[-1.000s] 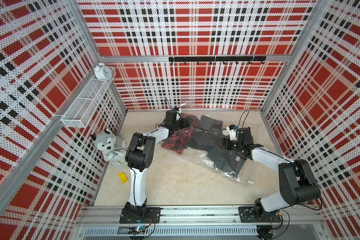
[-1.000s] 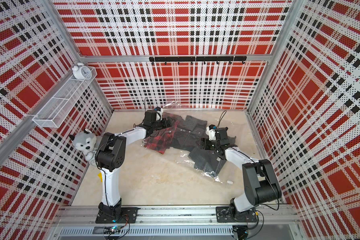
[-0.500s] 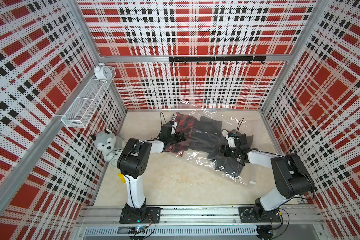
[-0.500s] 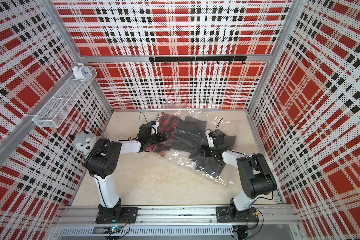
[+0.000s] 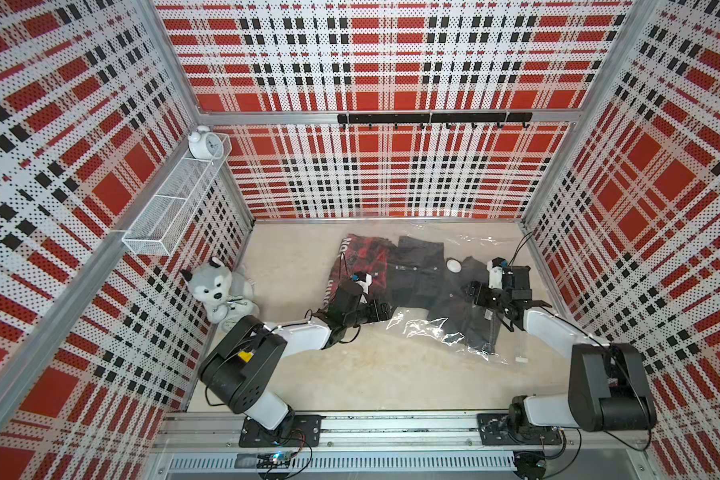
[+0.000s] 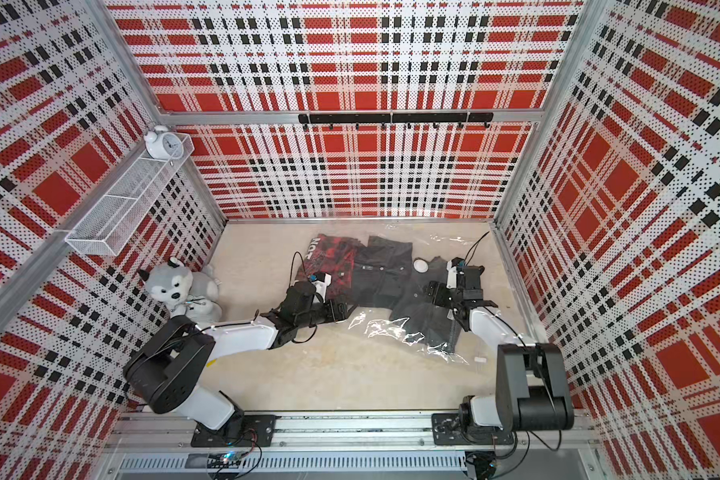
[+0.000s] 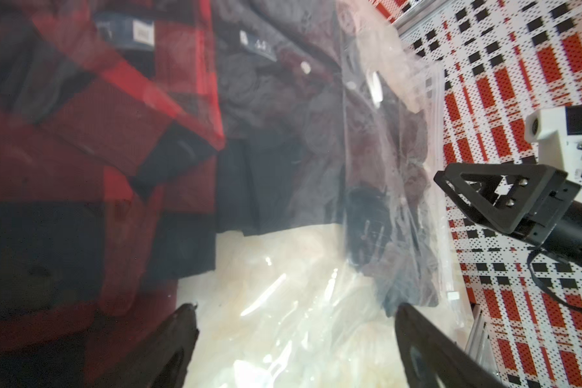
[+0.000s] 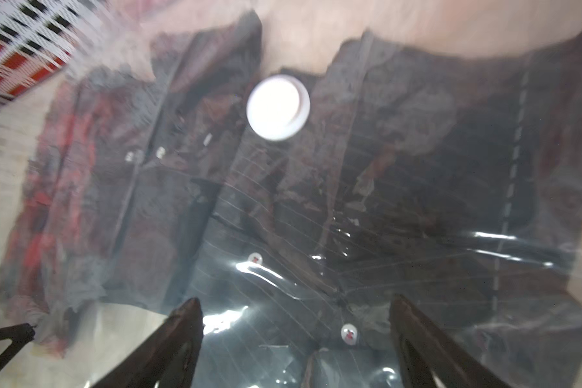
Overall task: Place the folded shirt into the vacuum bag
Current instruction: Adjust the vacuum bag at the center of the board.
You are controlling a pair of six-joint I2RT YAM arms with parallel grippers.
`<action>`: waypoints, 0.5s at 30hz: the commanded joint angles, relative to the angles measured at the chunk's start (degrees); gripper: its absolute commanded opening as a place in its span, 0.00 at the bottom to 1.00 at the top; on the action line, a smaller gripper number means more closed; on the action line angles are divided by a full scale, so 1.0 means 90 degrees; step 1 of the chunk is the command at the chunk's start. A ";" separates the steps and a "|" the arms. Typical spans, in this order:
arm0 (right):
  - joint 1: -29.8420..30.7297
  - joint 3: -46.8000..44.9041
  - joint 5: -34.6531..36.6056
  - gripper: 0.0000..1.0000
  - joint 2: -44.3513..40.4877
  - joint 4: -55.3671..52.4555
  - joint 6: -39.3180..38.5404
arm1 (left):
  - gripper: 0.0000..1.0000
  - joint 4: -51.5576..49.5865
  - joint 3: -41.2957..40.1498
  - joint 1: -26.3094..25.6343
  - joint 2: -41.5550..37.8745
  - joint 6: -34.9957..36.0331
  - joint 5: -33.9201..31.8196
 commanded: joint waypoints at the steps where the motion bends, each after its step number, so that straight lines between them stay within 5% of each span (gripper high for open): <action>1: 0.0001 -0.0271 0.0056 0.96 -0.0992 0.0147 -0.0089 | 0.97 -0.0541 0.0308 -0.0056 -0.0736 0.0241 -0.0975; 8: -0.0013 -0.0824 0.1659 1.00 -0.2568 0.0541 -0.0634 | 0.98 -0.0994 0.0596 0.0649 -0.1497 0.1299 -0.2033; 13: -0.0039 -0.1938 0.3100 1.00 -0.3435 0.2079 -0.0848 | 0.98 0.0092 -0.0593 0.1687 -0.2396 0.1593 -0.2469; 15: -0.0049 -0.2591 0.3058 1.00 -0.3582 0.3304 -0.1316 | 0.98 0.0435 -0.1041 0.1935 -0.2821 0.1904 -0.2842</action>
